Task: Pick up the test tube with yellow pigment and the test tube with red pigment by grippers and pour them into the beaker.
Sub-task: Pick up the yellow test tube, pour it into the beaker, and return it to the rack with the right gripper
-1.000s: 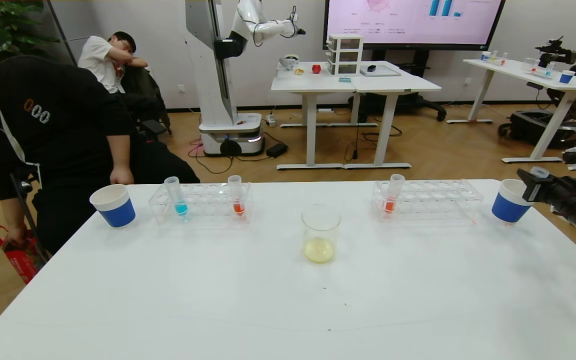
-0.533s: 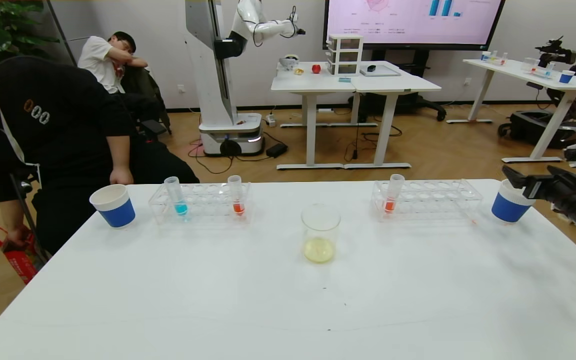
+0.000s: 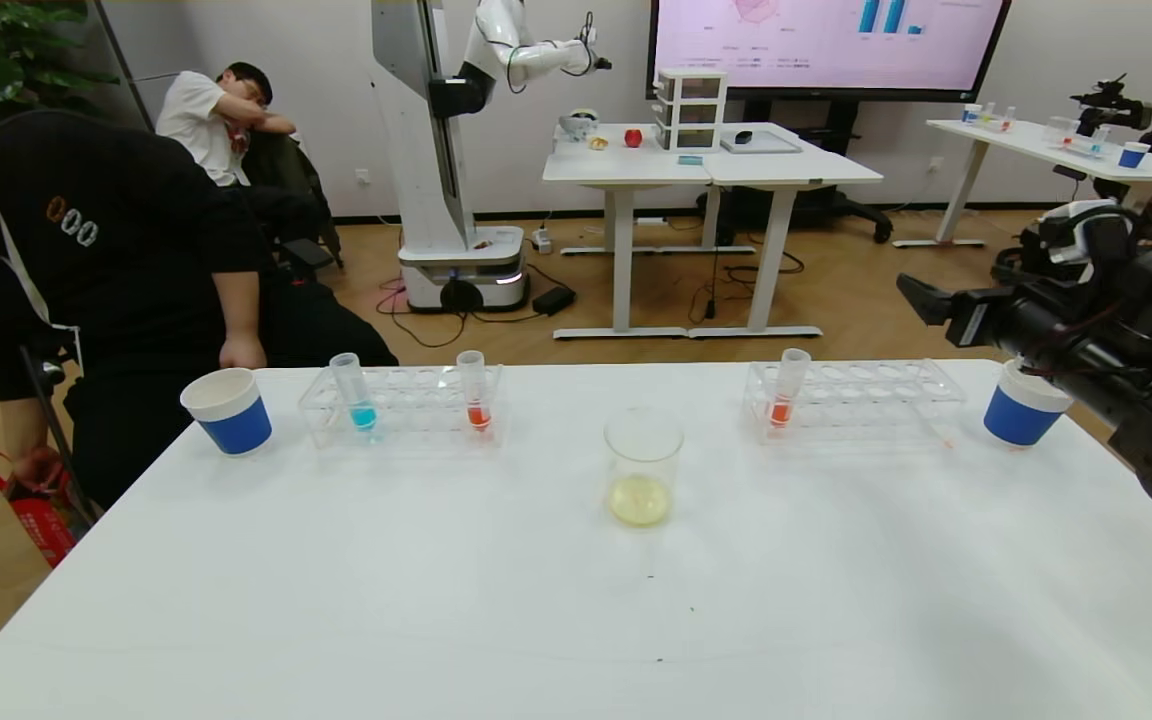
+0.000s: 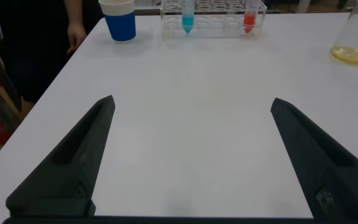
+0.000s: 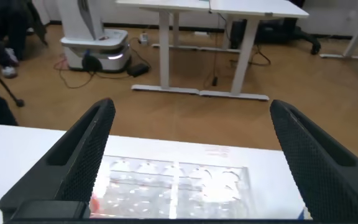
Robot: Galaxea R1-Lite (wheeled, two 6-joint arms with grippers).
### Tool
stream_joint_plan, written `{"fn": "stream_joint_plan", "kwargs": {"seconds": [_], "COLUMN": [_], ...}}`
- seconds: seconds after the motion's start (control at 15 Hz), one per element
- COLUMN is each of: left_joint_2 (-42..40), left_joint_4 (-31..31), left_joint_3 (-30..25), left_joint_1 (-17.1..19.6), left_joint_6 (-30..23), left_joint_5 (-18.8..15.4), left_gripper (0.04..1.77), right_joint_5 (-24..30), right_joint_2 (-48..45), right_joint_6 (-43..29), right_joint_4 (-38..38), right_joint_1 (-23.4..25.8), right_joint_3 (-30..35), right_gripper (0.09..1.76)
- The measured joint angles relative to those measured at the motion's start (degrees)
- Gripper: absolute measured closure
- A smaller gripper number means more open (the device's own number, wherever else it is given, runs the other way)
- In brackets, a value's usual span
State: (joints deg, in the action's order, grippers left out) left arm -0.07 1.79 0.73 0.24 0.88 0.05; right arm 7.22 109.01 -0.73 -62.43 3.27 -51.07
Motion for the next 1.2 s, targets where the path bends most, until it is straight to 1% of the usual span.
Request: {"fn": "stream_joint_plan", "kwargs": {"seconds": [0.13, 0.27, 0.53, 0.67, 0.8, 0.93, 1.2], "left_joint_2": [0.0, 0.0, 0.0, 0.0, 0.0, 0.0, 0.0], "left_joint_4": [0.0, 0.0, 0.0, 0.0, 0.0, 0.0, 0.0], "left_joint_3": [0.0, 0.0, 0.0, 0.0, 0.0, 0.0, 0.0], "left_joint_1": [0.0, 0.0, 0.0, 0.0, 0.0, 0.0, 0.0], "left_joint_6": [0.0, 0.0, 0.0, 0.0, 0.0, 0.0, 0.0], "left_joint_5": [0.0, 0.0, 0.0, 0.0, 0.0, 0.0, 0.0], "left_gripper": [0.06, 0.06, 0.06, 0.06, 0.06, 0.06, 0.06], "right_joint_5": [-1.2, -1.6, -1.9, -1.9, -1.3, -0.5, 0.6], "right_joint_2": [-6.0, -12.7, -28.7, -38.9, -50.8, -63.5, -89.2], "right_joint_6": [0.0, 0.1, 0.2, 0.2, 0.4, 0.5, 0.8], "right_joint_4": [0.8, 1.7, 3.4, 6.6, 12.2, 20.2, 41.0], "right_joint_1": [-3.6, -5.3, -5.1, -4.3, -3.9, -3.7, -3.5], "right_joint_3": [3.4, 6.9, 13.0, 15.7, 18.6, 21.2, 24.9], "right_gripper": [0.11, 0.11, 0.11, 0.11, 0.11, 0.11, 0.11]}}
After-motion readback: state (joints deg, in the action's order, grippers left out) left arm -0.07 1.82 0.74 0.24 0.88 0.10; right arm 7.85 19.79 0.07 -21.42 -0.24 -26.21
